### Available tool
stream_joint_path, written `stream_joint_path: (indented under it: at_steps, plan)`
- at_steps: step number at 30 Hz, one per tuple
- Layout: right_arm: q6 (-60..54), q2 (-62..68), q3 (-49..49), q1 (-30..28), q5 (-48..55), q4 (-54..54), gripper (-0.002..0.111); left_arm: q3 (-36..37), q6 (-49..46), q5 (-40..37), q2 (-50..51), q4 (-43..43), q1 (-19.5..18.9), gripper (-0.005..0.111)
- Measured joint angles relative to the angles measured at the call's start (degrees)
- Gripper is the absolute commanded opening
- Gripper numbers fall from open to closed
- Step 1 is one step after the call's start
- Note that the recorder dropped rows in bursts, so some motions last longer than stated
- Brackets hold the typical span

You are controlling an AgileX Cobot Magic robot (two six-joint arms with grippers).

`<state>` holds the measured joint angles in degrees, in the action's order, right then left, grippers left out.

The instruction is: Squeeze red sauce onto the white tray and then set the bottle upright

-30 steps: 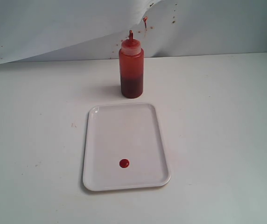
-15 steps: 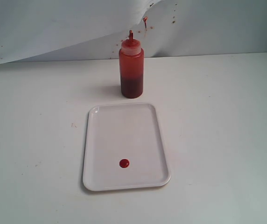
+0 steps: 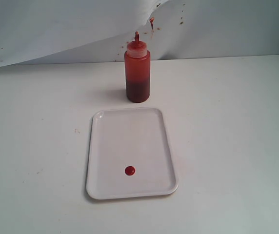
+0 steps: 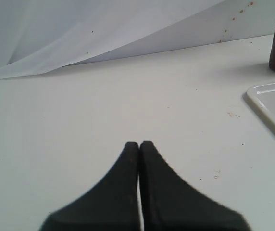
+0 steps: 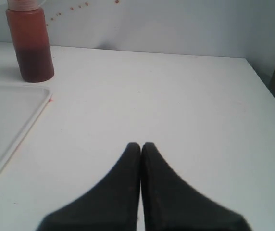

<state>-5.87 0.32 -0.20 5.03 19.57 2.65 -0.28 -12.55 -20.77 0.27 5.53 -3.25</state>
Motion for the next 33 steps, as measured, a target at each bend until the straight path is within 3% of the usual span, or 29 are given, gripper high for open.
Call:
stream_joint_path:
  at_steps: [33]
  plan:
    - [2.15,0.00,0.00,0.00,0.05,0.00,0.000,0.00,0.00,0.00,0.00,0.00,0.00,0.000]
